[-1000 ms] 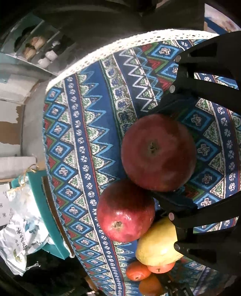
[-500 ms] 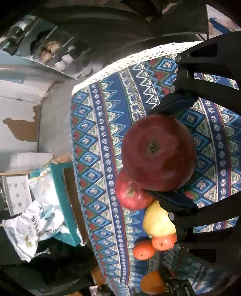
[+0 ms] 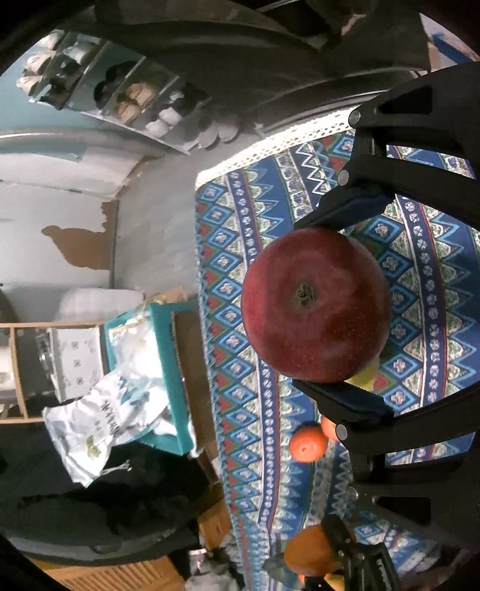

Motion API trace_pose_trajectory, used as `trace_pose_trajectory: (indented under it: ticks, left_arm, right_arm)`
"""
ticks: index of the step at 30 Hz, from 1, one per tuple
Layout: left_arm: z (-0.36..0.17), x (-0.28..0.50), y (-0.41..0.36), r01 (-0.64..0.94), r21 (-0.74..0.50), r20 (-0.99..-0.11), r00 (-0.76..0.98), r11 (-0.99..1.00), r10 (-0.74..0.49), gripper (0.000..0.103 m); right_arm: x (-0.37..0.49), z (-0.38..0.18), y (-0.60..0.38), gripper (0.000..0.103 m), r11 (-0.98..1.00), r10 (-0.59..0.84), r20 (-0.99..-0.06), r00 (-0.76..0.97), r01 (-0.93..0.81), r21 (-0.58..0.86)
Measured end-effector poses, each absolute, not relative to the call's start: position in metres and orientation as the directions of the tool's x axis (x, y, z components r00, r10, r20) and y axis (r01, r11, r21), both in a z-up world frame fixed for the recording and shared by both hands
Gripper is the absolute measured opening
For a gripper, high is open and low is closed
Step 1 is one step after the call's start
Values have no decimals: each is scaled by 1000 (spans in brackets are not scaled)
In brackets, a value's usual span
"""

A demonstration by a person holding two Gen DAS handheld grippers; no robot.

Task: Organize fruits
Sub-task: 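Lift and carry the apple in the right tool while the left tool carries the orange to the glass plate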

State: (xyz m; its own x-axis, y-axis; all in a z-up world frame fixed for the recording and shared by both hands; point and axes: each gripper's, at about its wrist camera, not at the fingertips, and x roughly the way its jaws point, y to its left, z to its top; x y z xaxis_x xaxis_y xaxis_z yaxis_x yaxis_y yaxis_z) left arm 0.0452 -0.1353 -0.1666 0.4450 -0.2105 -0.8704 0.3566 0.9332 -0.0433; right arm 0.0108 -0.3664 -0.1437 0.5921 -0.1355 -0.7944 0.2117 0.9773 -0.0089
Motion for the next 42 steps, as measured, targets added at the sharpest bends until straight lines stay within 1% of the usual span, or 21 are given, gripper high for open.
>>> trace_pose_trajectory:
  ticks: [14,26,31,42]
  left_arm:
    - [-120,26,-119,354,-55,-818,520,934,-245,69]
    - [-88,15,-101,346,-67,-772,577,936,-269,69]
    - [-80,12,-93,338,-60,-753,602,939,-265,69]
    - [-76,13,-73,304,-76,-748,613,950,-256,69]
  right_arm:
    - [-5,-97,-340,74,987,-99,-732,674,159,13]
    - [-15,-67,-321,74,994,-68,-685,725,111,19]
    - [-17,-56,-315,74,995,-66,-670,739,100,12]
    - [-10,-44,-291,74,998,-43,-655,755,61,4]
